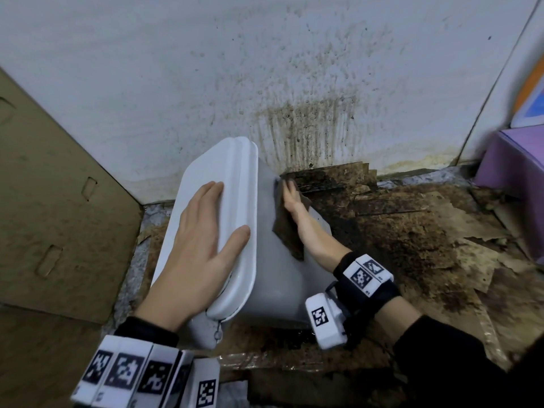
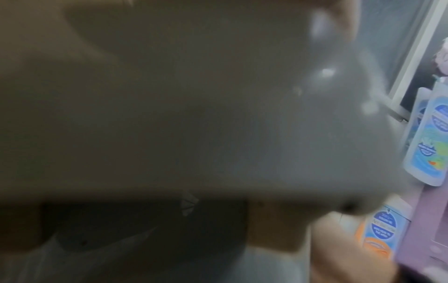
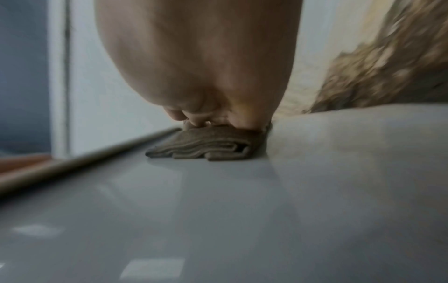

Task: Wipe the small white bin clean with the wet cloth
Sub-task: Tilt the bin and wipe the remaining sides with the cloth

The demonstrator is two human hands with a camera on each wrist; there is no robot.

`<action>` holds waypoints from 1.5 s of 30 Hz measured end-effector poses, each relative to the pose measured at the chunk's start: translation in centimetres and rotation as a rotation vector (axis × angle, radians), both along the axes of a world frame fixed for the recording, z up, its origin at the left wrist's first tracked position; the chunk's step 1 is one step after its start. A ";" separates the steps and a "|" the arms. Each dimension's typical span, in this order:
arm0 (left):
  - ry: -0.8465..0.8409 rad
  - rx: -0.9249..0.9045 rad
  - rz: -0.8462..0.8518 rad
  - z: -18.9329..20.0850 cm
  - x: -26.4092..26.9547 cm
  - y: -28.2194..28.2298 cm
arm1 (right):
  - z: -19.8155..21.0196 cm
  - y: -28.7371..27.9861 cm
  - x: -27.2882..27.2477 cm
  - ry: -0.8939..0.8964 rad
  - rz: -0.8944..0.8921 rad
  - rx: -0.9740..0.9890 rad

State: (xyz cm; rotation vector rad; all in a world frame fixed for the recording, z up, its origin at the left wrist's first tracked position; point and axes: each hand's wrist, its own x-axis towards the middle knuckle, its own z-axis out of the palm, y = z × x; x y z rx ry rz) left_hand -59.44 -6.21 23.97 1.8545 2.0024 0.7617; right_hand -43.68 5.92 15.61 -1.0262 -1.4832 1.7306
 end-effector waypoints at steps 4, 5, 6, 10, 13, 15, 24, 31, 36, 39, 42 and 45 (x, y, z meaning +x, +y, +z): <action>-0.002 -0.001 0.009 -0.1 0.1 -0.1 | 2.1 -3.9 -1.3 0.187 0.084 0.056; -0.002 -0.002 0.011 -0.1 0.2 -0.1 | 2.1 -4.6 -1.4 0.212 0.082 0.044; -0.002 -0.004 0.012 -0.1 0.2 -0.1 | 1.9 -5.1 -1.6 0.217 0.064 0.049; -0.018 -0.004 0.013 -0.2 -0.1 -0.1 | -0.8 -5.9 -1.2 0.030 -0.044 0.253; -0.042 -0.007 0.020 -0.2 -0.7 -0.4 | -5.3 -6.1 1.1 -0.156 -0.068 0.318; -0.049 -0.006 0.026 -0.2 -0.9 -0.5 | -8.2 -6.0 2.8 -0.238 -0.089 0.227; 0.005 0.026 0.010 -0.1 0.5 0.1 | -8.3 -7.4 3.2 -0.166 -0.292 -0.020; -0.018 0.012 0.036 -0.1 0.4 0.1 | -1.5 -12.6 0.0 -0.014 -0.191 0.396; -0.012 0.013 0.041 -0.1 0.5 0.1 | -5.5 -12.0 1.2 -0.094 -0.302 0.494; -0.022 0.009 0.045 -0.1 0.5 0.0 | -10.5 -11.4 3.3 -0.144 -0.389 0.288; -0.025 0.013 0.041 -0.1 0.6 0.0 | -14.3 -11.3 5.5 -0.219 -0.470 -0.003; -0.012 0.013 0.030 -0.1 0.7 0.1 | -15.3 -11.3 6.0 -0.239 -0.503 -0.160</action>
